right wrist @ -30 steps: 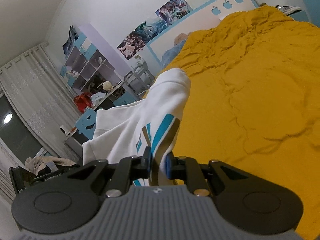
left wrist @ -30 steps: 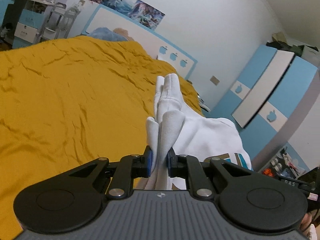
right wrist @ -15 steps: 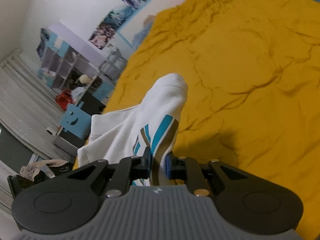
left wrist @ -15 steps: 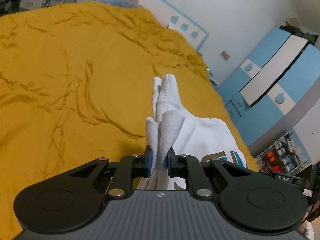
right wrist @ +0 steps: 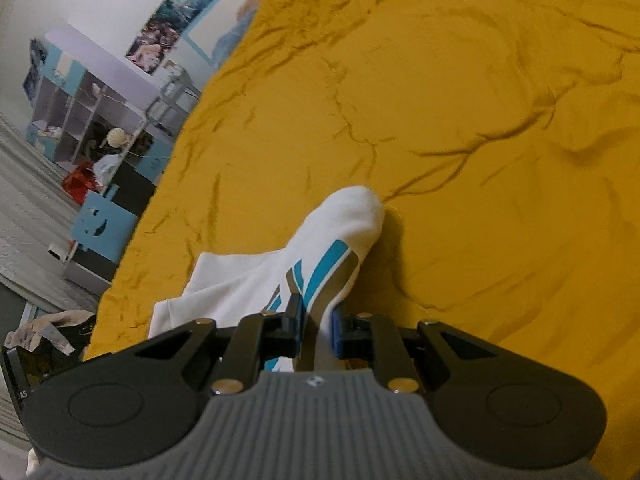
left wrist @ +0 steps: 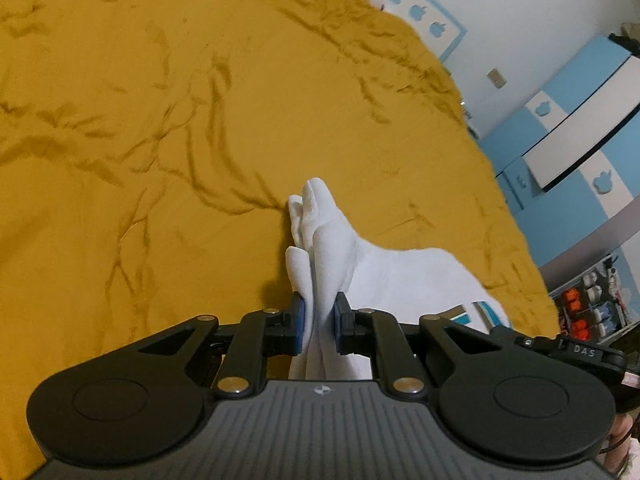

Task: Fold small clothes
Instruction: 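Fold the held edge over the bundle with both grippers and lower it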

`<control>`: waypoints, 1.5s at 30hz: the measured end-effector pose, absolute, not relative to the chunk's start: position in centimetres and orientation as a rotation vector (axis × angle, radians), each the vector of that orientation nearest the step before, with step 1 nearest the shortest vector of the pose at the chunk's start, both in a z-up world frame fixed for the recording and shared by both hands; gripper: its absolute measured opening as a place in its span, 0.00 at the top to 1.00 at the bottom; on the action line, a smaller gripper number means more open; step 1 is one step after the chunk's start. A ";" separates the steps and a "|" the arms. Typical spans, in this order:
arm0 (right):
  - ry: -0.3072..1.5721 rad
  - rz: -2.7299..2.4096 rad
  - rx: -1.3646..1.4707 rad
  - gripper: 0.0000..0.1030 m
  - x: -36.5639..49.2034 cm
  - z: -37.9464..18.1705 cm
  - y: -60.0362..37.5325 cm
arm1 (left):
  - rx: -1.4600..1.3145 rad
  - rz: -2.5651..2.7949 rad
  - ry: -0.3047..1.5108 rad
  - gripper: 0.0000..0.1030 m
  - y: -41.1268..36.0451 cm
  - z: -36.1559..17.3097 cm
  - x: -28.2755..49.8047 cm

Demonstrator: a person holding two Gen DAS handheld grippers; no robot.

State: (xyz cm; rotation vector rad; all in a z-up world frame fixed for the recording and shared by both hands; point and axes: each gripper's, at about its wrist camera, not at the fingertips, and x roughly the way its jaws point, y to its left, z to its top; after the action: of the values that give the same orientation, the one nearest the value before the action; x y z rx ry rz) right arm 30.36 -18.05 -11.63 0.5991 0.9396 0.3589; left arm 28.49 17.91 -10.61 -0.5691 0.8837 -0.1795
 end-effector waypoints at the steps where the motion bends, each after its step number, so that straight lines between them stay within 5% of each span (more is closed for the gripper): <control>1: 0.945 0.354 0.598 0.91 30.6 -12.0 -18.1 | -0.575 -0.178 0.894 0.85 18.1 -11.0 28.6; 9: 1.003 0.309 0.615 0.88 31.9 -14.4 -18.6 | -0.529 -0.128 0.949 0.70 19.3 -12.3 28.6; 32: 0.816 0.404 0.029 0.84 18.6 -5.5 -15.2 | -0.133 -0.285 0.818 0.74 12.6 -2.0 17.8; 45: 0.947 0.414 -0.071 0.83 13.6 -13.0 -13.4 | -0.046 -0.273 1.044 0.79 10.2 -10.3 16.4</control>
State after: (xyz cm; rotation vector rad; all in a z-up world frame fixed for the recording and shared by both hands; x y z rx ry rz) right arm 13.63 -13.37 -12.99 -0.0707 0.9469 0.4144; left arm 16.45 10.16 -10.28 -0.0461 1.0439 -0.2728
